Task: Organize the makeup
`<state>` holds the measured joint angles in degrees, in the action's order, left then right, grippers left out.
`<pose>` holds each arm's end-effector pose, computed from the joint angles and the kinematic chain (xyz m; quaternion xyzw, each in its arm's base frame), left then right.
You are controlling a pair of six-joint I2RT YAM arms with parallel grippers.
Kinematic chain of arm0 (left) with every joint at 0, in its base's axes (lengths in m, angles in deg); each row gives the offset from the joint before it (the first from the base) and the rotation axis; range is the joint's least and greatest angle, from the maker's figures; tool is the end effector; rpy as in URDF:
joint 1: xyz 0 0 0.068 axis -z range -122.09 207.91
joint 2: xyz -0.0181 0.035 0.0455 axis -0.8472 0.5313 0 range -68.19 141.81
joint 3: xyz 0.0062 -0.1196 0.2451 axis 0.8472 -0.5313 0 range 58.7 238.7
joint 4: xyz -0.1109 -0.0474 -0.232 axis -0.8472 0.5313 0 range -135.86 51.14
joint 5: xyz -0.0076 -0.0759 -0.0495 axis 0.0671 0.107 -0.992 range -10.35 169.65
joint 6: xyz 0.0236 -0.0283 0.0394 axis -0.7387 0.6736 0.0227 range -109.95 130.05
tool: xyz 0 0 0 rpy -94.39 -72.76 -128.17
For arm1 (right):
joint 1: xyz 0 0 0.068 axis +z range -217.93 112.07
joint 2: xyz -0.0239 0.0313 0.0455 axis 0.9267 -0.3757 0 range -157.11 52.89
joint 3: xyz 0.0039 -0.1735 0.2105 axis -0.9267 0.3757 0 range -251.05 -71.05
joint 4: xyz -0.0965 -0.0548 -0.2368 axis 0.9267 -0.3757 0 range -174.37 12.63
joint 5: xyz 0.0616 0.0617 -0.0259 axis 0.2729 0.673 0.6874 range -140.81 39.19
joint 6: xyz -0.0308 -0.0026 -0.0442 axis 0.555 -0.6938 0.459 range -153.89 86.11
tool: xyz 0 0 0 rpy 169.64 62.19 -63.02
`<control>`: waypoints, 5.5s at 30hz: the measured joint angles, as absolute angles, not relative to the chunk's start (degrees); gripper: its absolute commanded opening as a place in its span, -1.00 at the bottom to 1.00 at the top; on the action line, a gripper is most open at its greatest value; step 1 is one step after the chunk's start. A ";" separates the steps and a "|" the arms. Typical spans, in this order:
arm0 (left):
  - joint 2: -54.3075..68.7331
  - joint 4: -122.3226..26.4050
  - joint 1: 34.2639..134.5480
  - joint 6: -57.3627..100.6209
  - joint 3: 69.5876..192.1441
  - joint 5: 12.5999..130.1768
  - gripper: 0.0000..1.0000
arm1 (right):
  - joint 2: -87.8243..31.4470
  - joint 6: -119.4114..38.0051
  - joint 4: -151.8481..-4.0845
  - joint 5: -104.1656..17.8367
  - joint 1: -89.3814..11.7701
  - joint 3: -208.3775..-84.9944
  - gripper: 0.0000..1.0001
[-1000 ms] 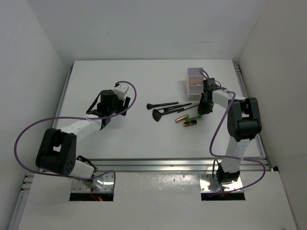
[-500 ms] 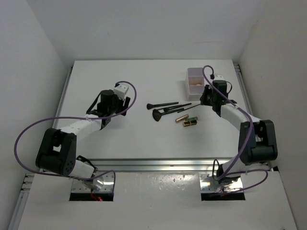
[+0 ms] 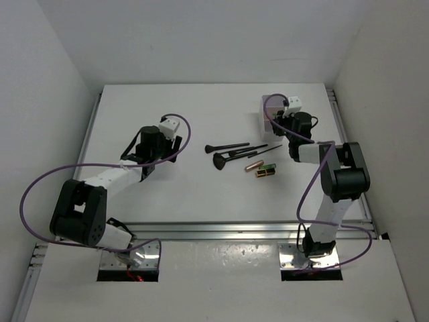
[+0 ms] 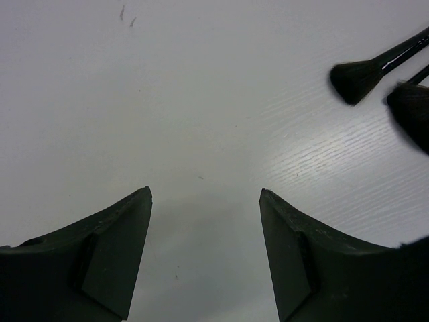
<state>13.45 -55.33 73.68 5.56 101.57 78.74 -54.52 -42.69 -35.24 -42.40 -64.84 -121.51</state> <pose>0.2942 -0.0837 0.2143 0.1558 0.8487 -0.0565 0.5022 0.3876 0.0262 0.1648 -0.0053 0.7915 0.1208 0.5991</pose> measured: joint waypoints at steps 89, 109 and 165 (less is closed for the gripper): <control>11.95 -56.71 73.70 4.92 98.55 77.96 0.45 | -58.94 12.24 -101.75 -36.48 -45.28 -139.96 -1.00; 11.95 -56.77 73.70 4.90 98.47 77.96 0.45 | -47.16 -33.00 -43.85 -42.03 -56.64 -128.07 -1.00; 12.10 -57.12 73.70 4.49 97.74 78.66 0.45 | -40.54 -39.08 -45.06 -46.07 -61.32 -115.83 0.56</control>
